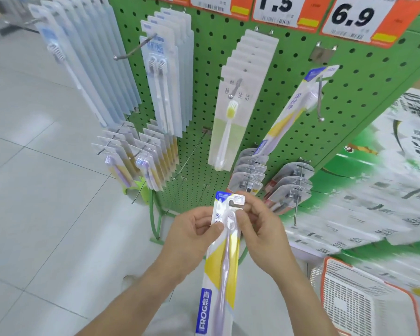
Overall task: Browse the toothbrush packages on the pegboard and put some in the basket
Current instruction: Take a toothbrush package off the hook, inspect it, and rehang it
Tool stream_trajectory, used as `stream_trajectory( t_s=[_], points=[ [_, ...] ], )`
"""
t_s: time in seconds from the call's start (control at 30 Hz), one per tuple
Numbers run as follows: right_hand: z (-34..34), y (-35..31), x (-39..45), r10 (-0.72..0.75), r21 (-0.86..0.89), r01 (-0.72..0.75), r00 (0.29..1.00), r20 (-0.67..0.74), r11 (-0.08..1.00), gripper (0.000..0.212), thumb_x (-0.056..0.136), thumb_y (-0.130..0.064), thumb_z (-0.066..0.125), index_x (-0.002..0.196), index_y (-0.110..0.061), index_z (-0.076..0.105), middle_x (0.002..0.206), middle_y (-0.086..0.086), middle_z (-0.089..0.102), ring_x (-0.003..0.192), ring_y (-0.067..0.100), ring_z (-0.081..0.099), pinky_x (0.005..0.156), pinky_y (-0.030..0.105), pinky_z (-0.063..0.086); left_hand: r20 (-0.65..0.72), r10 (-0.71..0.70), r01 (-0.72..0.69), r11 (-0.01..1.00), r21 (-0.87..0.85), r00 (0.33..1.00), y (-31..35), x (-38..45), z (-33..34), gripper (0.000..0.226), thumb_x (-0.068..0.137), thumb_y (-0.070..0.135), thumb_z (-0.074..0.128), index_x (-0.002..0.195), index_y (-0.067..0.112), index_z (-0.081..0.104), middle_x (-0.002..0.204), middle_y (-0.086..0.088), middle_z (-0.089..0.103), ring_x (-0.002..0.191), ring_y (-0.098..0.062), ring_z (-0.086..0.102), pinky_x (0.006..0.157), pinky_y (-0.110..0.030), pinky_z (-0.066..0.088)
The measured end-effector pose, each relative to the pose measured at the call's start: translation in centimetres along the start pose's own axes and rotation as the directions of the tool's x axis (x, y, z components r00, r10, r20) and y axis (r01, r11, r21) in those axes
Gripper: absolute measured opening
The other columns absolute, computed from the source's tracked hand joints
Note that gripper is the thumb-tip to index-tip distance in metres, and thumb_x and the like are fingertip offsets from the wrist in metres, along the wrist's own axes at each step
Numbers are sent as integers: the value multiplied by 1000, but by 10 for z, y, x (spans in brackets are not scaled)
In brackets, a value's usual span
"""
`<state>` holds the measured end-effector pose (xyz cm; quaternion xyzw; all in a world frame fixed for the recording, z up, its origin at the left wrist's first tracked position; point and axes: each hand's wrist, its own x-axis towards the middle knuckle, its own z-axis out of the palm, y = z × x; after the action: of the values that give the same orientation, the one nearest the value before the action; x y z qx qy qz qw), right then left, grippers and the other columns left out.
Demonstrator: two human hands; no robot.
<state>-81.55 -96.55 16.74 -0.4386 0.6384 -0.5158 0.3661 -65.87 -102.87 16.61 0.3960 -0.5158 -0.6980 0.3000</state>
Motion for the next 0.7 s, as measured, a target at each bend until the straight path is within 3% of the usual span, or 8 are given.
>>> stream_trajectory(
  t_s=[0.13, 0.27, 0.37, 0.57, 0.7],
  points=[
    [2, 2, -5, -9, 18, 8, 1000, 28, 1000, 48, 91, -11, 57, 137, -26, 57, 95, -11, 69, 79, 13, 60, 71, 22, 50, -38, 2, 0, 999, 54, 999, -2, 2, 3, 29, 82, 11, 66, 111, 9, 69, 104, -6, 78, 100, -28, 73, 91, -37, 58],
    [4, 3, -8, 8, 146, -8, 1000, 2, 989, 55, 90, 4, 58, 136, -27, 58, 100, -3, 73, 80, 9, 61, 70, 22, 51, -31, -7, 11, 994, 112, 999, 1, 3, 6, 27, 91, -6, 63, 110, 12, 68, 103, -3, 78, 101, -32, 71, 90, -46, 56],
    [1, 4, -8, 18, 201, -17, 1000, -6, 979, 57, 85, 6, 58, 136, -21, 59, 100, -3, 74, 82, 10, 63, 70, 22, 52, -10, -2, 3, 990, 140, 1000, 4, 0, 9, 32, 83, -2, 65, 110, 15, 67, 102, 0, 78, 99, -30, 71, 86, -51, 55],
    [-3, 5, -11, 29, 230, -27, 1000, -6, 973, 62, 80, 4, 64, 135, -25, 61, 108, 2, 74, 79, 17, 58, 68, 23, 51, 110, -45, 31, 991, 127, 993, 0, -7, 8, 60, 70, 0, 65, 125, 24, 57, 114, 4, 74, 101, -29, 71, 81, -42, 58],
    [1, 11, -18, 69, 232, -66, 998, -8, 970, 72, 75, 2, 67, 139, -29, 58, 109, 0, 73, 76, 17, 54, 66, 30, 49, 126, -53, 45, 997, 62, 991, -1, -11, 4, 65, 72, 0, 68, 131, 22, 53, 120, 1, 73, 103, -31, 71, 84, -40, 58]
  ],
)
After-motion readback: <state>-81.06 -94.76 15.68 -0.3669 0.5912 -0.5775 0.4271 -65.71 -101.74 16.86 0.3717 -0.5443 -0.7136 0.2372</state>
